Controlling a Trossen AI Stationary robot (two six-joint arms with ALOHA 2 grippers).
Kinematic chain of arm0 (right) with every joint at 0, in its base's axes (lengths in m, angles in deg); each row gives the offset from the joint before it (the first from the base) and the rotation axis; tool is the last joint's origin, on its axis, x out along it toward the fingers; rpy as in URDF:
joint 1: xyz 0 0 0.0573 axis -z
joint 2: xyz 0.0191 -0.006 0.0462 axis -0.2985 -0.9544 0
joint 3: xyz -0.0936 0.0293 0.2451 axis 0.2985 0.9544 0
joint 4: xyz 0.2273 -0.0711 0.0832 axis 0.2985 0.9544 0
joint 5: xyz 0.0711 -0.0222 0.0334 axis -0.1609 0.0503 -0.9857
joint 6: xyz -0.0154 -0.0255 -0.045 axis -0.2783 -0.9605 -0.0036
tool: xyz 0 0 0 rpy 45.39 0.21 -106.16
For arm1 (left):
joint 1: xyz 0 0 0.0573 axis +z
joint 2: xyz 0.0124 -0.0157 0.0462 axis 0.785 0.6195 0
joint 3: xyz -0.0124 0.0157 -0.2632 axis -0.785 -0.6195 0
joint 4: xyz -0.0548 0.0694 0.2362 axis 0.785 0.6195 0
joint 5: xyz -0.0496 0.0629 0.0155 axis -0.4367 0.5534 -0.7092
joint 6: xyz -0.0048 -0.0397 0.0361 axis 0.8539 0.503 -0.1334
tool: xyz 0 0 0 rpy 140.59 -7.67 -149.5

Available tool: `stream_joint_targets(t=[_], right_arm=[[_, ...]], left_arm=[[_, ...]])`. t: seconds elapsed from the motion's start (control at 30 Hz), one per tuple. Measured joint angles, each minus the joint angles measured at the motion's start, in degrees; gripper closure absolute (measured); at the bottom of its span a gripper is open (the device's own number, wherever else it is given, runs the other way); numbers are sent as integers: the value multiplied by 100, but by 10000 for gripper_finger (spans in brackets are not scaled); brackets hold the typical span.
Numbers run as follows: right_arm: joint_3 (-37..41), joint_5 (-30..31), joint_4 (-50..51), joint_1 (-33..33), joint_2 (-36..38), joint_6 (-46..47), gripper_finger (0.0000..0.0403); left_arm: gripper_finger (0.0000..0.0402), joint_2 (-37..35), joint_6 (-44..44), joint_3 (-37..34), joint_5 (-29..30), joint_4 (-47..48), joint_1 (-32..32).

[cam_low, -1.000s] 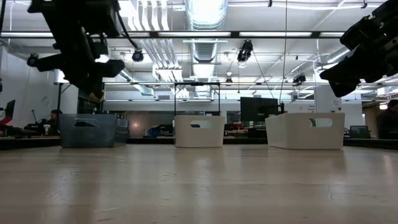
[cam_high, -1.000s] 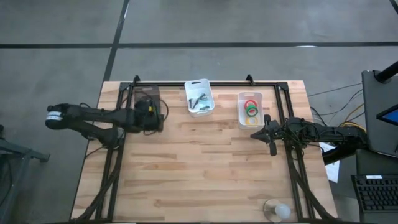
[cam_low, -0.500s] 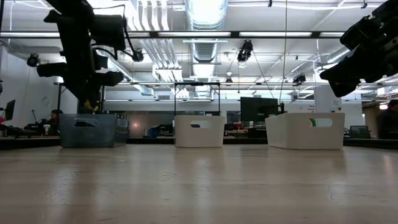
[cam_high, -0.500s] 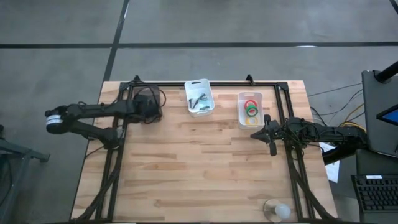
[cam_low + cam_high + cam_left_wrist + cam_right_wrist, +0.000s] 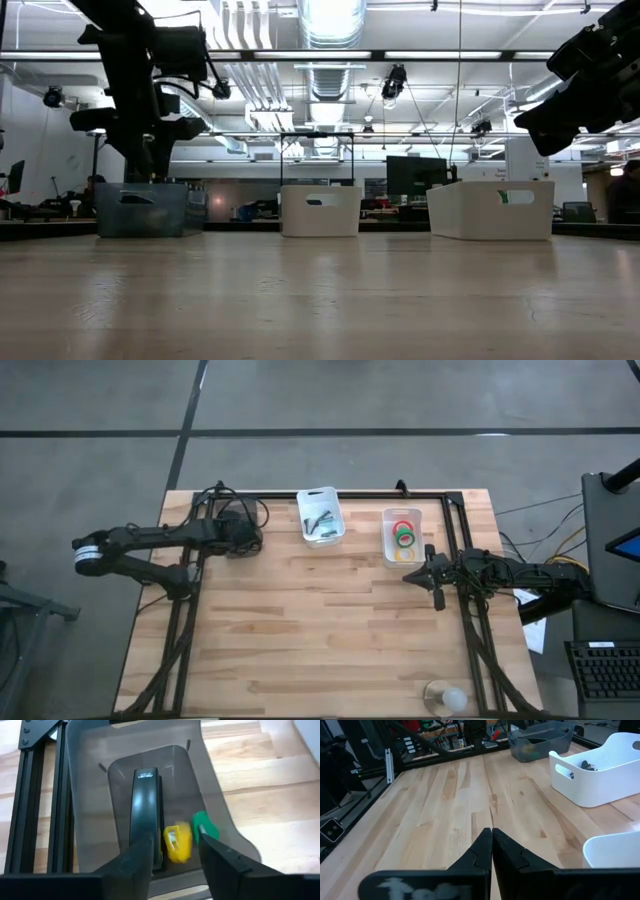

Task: Pick and place Stapler, Stapler remover, tape
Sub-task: Put the yellow stapler into the black bin, then return to Home Position

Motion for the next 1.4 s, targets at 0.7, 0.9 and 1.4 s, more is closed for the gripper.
stream_joint_targets(t=[0.7, 0.9, 1.4], right_arm=[[0, -2, 0, 1, -2, 0, 394], [0, -2, 2, -2, -2, 0, 394], [0, -2, 0, -2, -2, 0, 394]], left_arm=[[172, -13, -451, 422, 70, -155, -2], [172, -15, -618, 767, 71, -154, -10], [172, -15, -626, 1010, 31, -154, -153]])
